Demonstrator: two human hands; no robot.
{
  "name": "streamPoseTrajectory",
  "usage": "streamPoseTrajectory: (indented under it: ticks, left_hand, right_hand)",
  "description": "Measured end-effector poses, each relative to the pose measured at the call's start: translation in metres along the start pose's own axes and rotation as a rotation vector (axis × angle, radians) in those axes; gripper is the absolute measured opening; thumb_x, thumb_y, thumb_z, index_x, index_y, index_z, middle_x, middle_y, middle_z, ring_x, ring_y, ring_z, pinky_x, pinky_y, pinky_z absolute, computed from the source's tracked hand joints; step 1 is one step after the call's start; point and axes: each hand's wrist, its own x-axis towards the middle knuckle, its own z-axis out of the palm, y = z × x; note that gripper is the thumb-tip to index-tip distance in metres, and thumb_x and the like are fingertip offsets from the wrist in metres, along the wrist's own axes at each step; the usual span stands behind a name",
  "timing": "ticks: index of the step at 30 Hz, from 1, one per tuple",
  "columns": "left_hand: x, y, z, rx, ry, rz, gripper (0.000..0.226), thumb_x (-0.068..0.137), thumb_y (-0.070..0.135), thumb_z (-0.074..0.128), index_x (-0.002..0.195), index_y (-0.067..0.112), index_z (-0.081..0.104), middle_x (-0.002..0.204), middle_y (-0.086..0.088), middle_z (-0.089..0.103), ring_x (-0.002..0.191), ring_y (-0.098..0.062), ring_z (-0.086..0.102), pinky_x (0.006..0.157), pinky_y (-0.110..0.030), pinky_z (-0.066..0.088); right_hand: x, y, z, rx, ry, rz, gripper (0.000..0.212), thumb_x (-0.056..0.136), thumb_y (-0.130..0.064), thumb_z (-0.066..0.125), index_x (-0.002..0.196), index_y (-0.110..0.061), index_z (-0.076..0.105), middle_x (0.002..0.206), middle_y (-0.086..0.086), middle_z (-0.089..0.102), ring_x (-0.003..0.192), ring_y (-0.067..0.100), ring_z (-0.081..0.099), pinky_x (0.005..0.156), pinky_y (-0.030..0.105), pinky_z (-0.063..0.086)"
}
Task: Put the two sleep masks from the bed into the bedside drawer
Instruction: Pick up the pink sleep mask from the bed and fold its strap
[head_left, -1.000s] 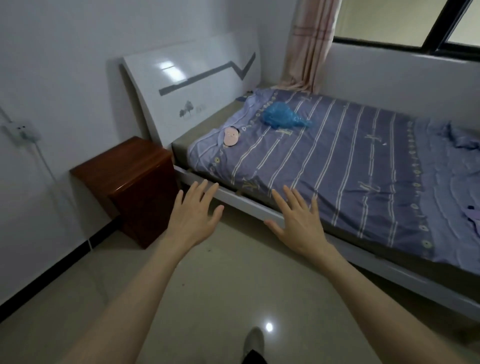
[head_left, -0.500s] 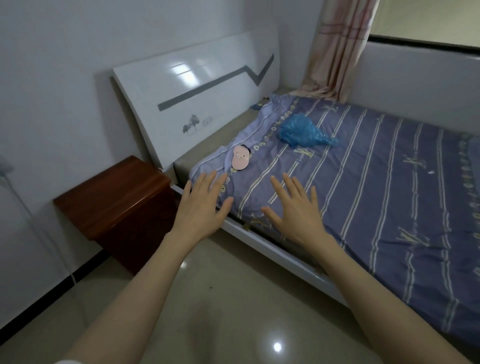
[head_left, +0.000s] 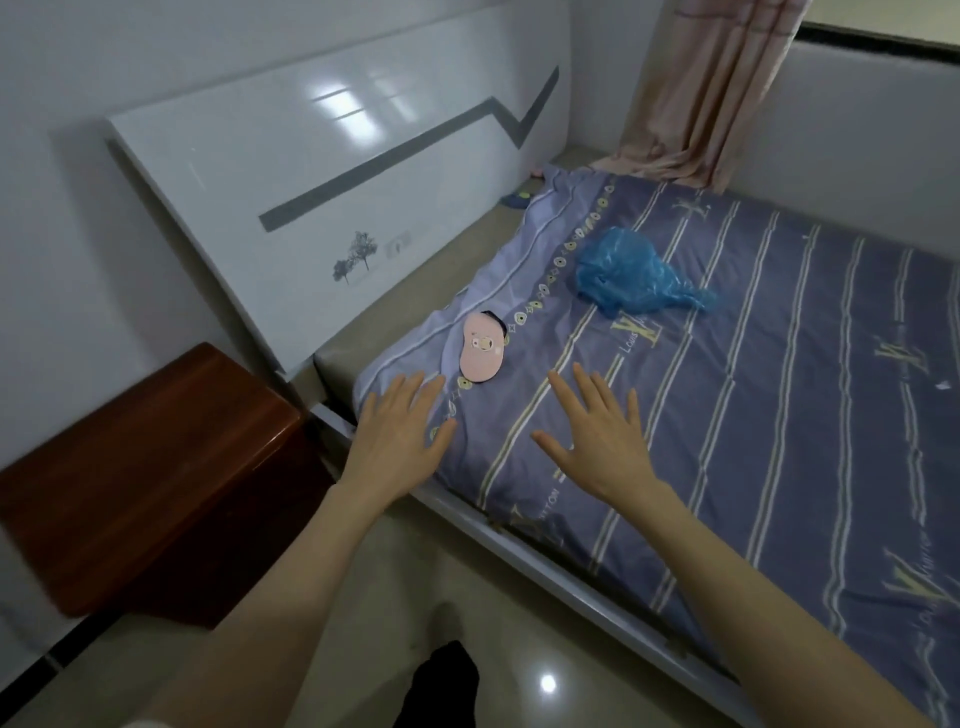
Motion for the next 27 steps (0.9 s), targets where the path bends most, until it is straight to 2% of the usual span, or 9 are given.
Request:
streamPoseTrajectory:
  ticks: [8,11,13,17,20,25,27]
  left_hand:
    - [0.151,-0.044,0.025,-0.001,-0.142,0.031,0.057,0.092,0.041,0.04,0.14,0.016,0.026,0.151,-0.013,0.029,0.141,-0.029,0.02,0.114,-0.052,0.02]
    - [0.19,-0.051,0.046,-0.016,-0.154,0.052,0.056,0.091,0.039,0.044,0.139,0.013,0.033,0.148,-0.017,0.035,0.138,-0.033,0.029,0.111,-0.054,0.025]
    - [0.211,-0.058,0.067,-0.029,-0.181,0.072,0.057,0.088,0.039,0.046,0.137,0.011,0.037,0.144,-0.021,0.04,0.135,-0.036,0.034,0.108,-0.055,0.031]
    - [0.248,-0.077,0.117,-0.019,-0.335,-0.012,0.06,0.09,0.042,0.044,0.141,0.019,0.024,0.152,-0.013,0.025,0.14,-0.03,0.022,0.112,-0.049,0.02]
    - [0.277,-0.089,0.157,-0.019,-0.383,-0.067,0.06,0.09,0.042,0.043,0.142,0.021,0.021,0.154,-0.01,0.021,0.141,-0.03,0.019,0.112,-0.048,0.02]
    - [0.321,-0.105,0.229,-0.048,-0.409,-0.051,0.055,0.089,0.027,0.049,0.139,0.015,0.03,0.152,-0.011,0.024,0.14,-0.032,0.023,0.108,-0.053,0.032]
    - [0.334,-0.106,0.254,-0.052,-0.393,-0.054,0.055,0.087,0.021,0.05,0.138,0.014,0.031,0.153,-0.012,0.023,0.14,-0.033,0.021,0.109,-0.051,0.032]
  right_hand:
    - [0.143,0.02,0.025,0.004,-0.04,0.08,0.072,0.086,-0.056,0.039,0.144,-0.029,0.006,0.158,0.006,0.009,0.144,0.028,0.007,0.114,0.058,0.003]
    - [0.18,0.041,0.048,0.001,-0.077,0.105,0.071,0.086,-0.056,0.039,0.144,-0.03,0.007,0.158,0.005,0.008,0.144,0.027,0.007,0.114,0.058,0.003]
    - [0.205,0.056,0.069,0.009,-0.132,0.125,0.071,0.086,-0.054,0.041,0.144,-0.029,0.008,0.158,0.005,0.005,0.144,0.028,0.006,0.113,0.059,0.003]
    - [0.252,0.09,0.115,-0.002,-0.285,0.148,0.07,0.088,-0.052,0.041,0.144,-0.028,0.007,0.158,0.006,0.001,0.144,0.029,0.002,0.113,0.06,0.002]
    - [0.289,0.115,0.156,-0.01,-0.365,0.153,0.07,0.089,-0.051,0.039,0.144,-0.028,0.005,0.158,0.007,0.0,0.144,0.029,0.0,0.114,0.059,0.001]
    - [0.334,0.145,0.233,0.018,-0.438,0.166,0.069,0.089,-0.05,0.039,0.144,-0.027,0.004,0.158,0.005,-0.001,0.144,0.028,-0.004,0.115,0.058,0.001]
    - [0.34,0.153,0.26,0.023,-0.461,0.157,0.069,0.089,-0.051,0.038,0.144,-0.028,0.004,0.158,0.005,-0.002,0.144,0.029,-0.005,0.114,0.059,0.0]
